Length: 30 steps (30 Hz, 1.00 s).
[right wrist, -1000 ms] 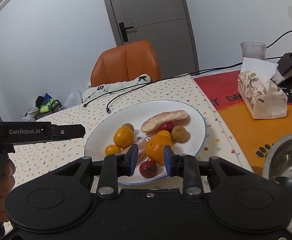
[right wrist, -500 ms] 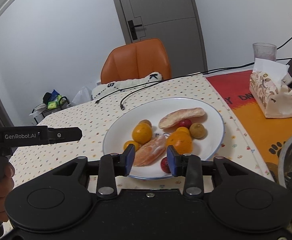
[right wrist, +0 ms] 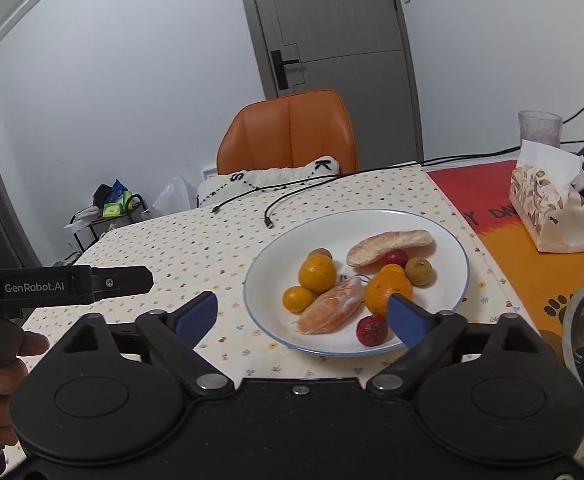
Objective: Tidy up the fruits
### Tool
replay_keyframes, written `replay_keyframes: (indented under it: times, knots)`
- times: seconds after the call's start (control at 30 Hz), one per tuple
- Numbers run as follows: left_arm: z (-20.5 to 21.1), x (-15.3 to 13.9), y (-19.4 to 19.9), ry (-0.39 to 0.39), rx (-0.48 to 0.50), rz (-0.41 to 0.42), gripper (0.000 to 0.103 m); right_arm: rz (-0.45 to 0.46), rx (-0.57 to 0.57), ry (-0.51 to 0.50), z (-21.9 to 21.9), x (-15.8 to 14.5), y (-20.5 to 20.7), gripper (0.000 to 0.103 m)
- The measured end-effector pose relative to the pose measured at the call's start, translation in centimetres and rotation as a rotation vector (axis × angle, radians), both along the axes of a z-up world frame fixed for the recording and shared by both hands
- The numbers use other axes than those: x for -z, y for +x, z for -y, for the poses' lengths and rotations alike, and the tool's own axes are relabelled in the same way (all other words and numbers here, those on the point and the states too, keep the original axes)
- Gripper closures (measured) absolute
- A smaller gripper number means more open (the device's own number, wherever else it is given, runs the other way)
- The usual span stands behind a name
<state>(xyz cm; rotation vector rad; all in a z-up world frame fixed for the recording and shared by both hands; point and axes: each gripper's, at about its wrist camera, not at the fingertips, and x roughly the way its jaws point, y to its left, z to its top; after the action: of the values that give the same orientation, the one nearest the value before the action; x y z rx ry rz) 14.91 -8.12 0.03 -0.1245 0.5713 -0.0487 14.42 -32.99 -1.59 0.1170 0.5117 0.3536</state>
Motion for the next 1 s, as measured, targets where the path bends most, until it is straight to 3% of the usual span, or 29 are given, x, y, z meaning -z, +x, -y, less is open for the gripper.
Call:
replay_keyframes:
  times: [0.07,0.4,1.0]
  knots:
    - [-0.4,-0.2,-0.6,0.005,-0.002,0.002,0.008,0.012,-0.009,-0.012,-0.5,-0.3,-0.3,0.000]
    - [-1.9,-1.0,-3.2,0.017,-0.007,-0.006,0.003,0.023,-0.051,-0.045,-2.9,-1.3,-2.1,0.000]
    - [-3.4,-2.2,-7.8,0.051,0.007,0.015,0.000,-0.013,-0.069,0.043,-3.2,-3.0,-5.4,0.000]
